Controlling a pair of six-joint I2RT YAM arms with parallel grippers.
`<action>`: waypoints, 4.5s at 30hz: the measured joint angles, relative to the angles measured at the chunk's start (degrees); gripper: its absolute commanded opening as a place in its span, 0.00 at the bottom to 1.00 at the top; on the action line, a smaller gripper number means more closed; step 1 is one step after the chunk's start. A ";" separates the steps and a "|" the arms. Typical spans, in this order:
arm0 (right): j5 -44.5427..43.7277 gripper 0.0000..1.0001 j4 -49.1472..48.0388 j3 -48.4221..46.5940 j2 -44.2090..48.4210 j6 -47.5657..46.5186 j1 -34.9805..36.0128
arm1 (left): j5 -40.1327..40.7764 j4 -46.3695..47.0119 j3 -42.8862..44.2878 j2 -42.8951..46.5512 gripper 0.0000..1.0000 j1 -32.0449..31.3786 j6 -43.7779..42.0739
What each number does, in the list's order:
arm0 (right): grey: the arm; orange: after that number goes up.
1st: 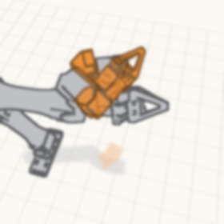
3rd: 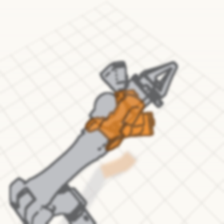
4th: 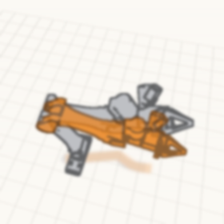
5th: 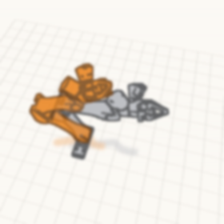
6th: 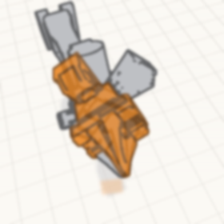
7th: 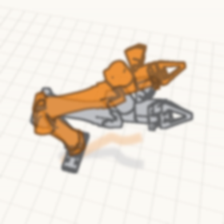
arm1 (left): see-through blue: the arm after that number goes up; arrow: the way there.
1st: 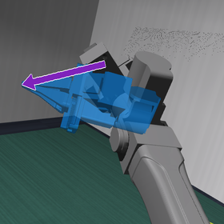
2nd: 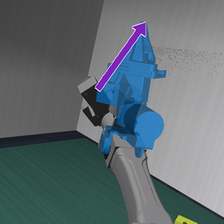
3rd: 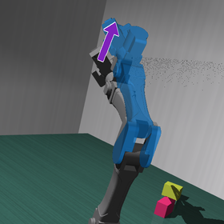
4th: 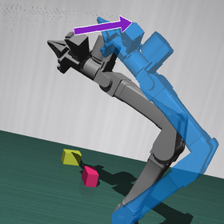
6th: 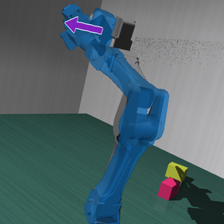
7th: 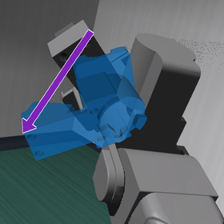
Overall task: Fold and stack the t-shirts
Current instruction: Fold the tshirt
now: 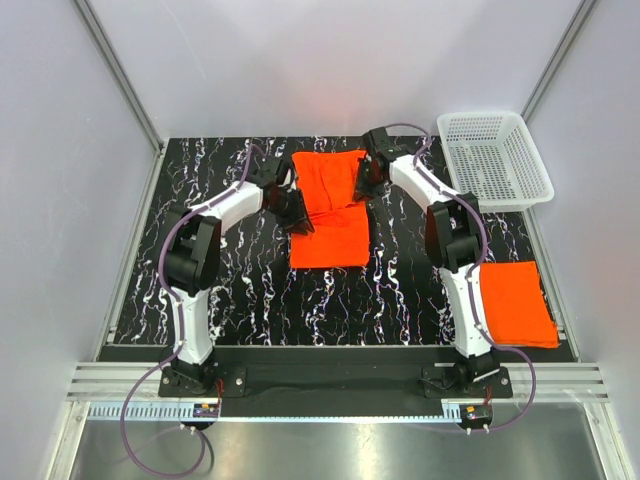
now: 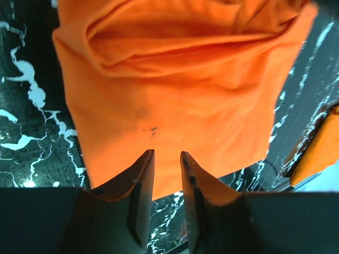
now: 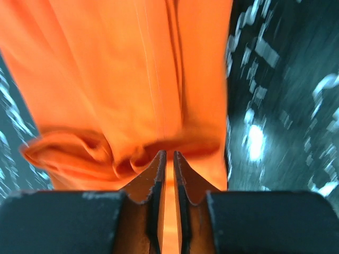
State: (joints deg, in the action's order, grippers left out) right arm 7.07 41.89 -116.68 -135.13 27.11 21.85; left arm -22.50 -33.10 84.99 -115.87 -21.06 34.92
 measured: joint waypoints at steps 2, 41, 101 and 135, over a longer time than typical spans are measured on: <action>0.26 0.19 0.13 -3.65 -1.55 0.35 -1.14 | -0.02 0.02 1.14 -0.02 0.32 0.04 0.02; 28.13 0.26 -3.58 34.36 23.67 3.06 -3.08 | -1.40 -1.81 9.64 -3.56 0.34 3.28 -2.14; 46.18 0.30 -20.92 38.32 17.84 8.02 -8.44 | -16.63 14.14 -11.69 5.22 0.38 2.71 0.28; 41.40 0.30 -18.99 16.87 1.09 14.32 -14.03 | -19.10 18.93 2.71 -9.01 0.39 9.64 5.31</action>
State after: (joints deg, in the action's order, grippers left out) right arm 48.47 22.90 -99.81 -134.04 41.43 7.81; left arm -41.60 -14.17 87.70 -124.88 -11.42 40.23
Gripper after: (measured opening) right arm 0.273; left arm 0.378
